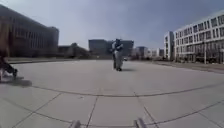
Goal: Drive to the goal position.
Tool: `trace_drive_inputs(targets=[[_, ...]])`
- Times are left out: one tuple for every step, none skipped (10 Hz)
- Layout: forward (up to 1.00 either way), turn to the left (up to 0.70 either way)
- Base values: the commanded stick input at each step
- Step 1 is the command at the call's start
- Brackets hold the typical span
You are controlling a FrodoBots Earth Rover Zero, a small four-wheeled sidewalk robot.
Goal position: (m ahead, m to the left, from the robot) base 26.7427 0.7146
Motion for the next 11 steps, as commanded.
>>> trace_drive_inputs(targets=[[0.85, 0.01], [0.85, 0.01], [0.85, 0.01], [0.85, 0.01], [0.85, 0.01], [0.85, -0.08], [0.85, -0.25], [0.85, -0.32], [0.85, -0.17], [0.85, -0.09], [0.85, -0.03]])
